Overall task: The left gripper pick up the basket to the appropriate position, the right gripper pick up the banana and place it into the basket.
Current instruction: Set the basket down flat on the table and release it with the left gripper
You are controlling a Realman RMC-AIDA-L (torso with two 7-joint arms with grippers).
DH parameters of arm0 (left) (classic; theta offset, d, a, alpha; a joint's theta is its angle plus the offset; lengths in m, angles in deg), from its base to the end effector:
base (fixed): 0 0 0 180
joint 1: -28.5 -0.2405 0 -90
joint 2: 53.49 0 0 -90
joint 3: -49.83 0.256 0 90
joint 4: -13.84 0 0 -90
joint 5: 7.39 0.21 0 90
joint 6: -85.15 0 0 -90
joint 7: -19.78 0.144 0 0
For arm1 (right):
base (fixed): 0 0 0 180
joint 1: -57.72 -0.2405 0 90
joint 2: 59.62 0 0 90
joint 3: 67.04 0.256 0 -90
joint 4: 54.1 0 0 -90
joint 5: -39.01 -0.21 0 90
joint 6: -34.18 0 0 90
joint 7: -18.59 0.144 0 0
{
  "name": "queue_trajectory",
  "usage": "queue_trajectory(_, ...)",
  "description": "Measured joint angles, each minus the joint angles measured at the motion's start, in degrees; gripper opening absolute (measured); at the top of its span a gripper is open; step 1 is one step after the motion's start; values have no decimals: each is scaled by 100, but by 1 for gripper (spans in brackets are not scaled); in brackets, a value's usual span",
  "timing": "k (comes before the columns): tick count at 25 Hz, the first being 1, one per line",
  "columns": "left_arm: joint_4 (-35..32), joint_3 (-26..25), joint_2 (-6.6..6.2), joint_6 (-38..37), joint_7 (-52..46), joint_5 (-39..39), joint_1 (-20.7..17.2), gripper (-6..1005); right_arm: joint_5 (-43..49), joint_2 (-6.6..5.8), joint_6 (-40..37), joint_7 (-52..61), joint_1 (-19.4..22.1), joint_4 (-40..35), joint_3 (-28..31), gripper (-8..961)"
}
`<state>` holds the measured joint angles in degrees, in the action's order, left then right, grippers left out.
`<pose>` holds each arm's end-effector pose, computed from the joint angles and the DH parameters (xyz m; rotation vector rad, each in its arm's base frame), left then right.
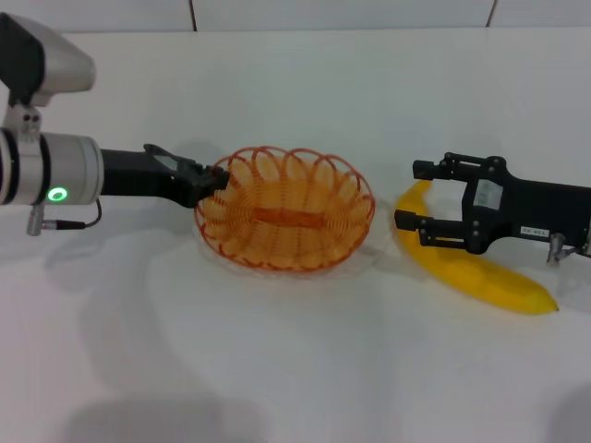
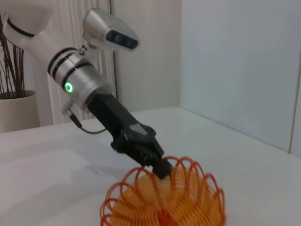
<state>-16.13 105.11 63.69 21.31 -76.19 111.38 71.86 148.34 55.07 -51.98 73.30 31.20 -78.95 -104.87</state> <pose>-0.2326 0.4020 -0.0398 -2.6801 -0.7732 -0.2566 0.3086 0.3073 0.0017 -2.6201 0.3671 0.6604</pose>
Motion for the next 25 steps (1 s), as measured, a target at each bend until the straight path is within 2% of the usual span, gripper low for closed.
queue_trajectory(8,179,377,19,415,-7,-14,157,133,0,25,4,-3,-32,-14,-5,756)
queue_trajectory(25,255,386,29,421,-112,-35,199,175,0,44,93,-5,-55,-2,-5,755)
